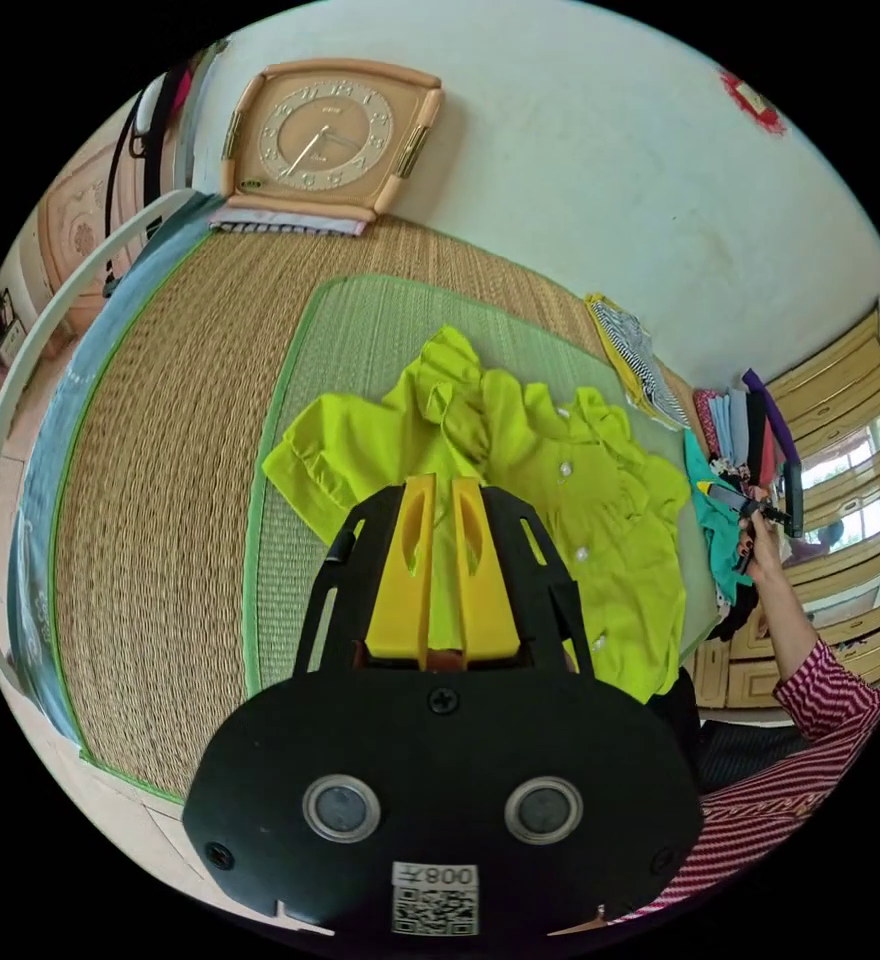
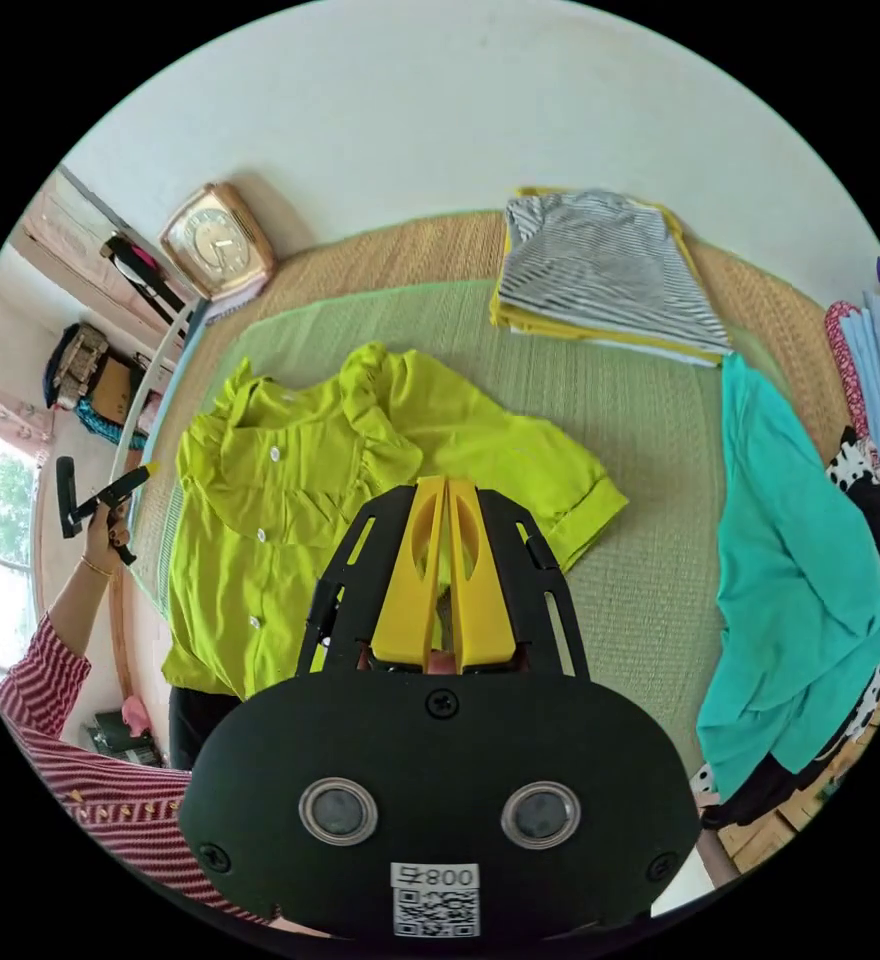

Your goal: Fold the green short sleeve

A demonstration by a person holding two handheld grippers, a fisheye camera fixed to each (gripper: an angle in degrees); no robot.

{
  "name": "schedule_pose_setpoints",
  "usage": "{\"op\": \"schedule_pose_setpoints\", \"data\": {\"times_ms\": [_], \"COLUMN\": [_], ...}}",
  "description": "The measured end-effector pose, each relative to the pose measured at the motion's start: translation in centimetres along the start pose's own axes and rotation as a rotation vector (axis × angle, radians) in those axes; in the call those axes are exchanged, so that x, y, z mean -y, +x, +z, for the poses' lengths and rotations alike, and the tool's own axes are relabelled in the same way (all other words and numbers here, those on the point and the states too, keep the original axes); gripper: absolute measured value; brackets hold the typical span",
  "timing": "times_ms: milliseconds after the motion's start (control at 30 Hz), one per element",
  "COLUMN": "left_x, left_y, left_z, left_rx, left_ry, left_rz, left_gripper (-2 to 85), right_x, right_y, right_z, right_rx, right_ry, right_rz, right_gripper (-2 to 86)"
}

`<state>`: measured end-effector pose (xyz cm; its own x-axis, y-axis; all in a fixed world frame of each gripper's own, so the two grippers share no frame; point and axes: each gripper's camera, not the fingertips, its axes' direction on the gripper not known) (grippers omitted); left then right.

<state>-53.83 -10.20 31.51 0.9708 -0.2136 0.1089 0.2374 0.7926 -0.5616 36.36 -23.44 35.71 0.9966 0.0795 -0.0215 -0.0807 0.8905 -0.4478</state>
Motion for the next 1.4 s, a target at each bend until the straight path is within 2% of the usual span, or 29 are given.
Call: {"op": "schedule_pose_setpoints", "data": {"times_ms": [167,300,400,467,567,633,800,967,1067,1167,1267,1400], "left_x": [3.9,7.1,7.7,7.6,7.4,8.0,11.7,15.6,16.8,17.4,17.9,18.1], "left_y": [-0.5,-0.8,-2.1,-3.1,-3.8,-3.0,-0.1,2.1,2.6,2.9,2.5,1.5], "left_z": [3.1,5.3,4.9,4.4,3.6,2.6,3.6,7.2,9.1,10.4,11.1,11.3], "left_rx": [0.069,0.209,0.260,0.279,0.263,0.187,0.031,0.008,-0.019,0.014,0.043,0.031], "left_ry": [-0.022,-0.079,-0.039,-0.017,0.024,0.108,0.172,0.127,0.101,0.074,0.063,0.068], "left_rz": [-0.025,0.008,-0.021,-0.058,-0.089,-0.058,0.054,0.116,0.130,0.161,0.171,0.156], "left_gripper": [0.8,0.3,0.2,0.2,0.2,0.2,0.4,0.5,0.3,0.3,0.3,0.3], "right_x": [3.8,7.3,8.0,7.5,6.7,7.0,12.2,19.0,21.2,21.2,21.5,21.6], "right_y": [-0.6,-1.3,-0.5,0.2,0.9,0.3,-6.6,-13.1,-16.4,-18.6,-16.8,-11.0], "right_z": [4.1,6.3,6.1,5.7,5.5,5.2,3.8,7.0,10.7,13.0,11.7,9.5], "right_rx": [-0.011,-0.146,-0.101,-0.143,-0.088,-0.098,-0.027,0.026,-0.069,-0.307,-0.366,-0.254], "right_ry": [-0.063,-0.107,-0.065,-0.036,-0.007,0.004,0.122,0.058,-0.057,-0.073,0.022,0.057], "right_rz": [0.008,-0.006,0.038,0.082,0.123,0.131,-0.046,-0.199,-0.289,-0.380,-0.264,-0.064], "right_gripper": [0.1,-0.2,-0.3,-0.3,-0.1,0.3,2.3,7.8,11.2,10.7,5.9,2.3]}}
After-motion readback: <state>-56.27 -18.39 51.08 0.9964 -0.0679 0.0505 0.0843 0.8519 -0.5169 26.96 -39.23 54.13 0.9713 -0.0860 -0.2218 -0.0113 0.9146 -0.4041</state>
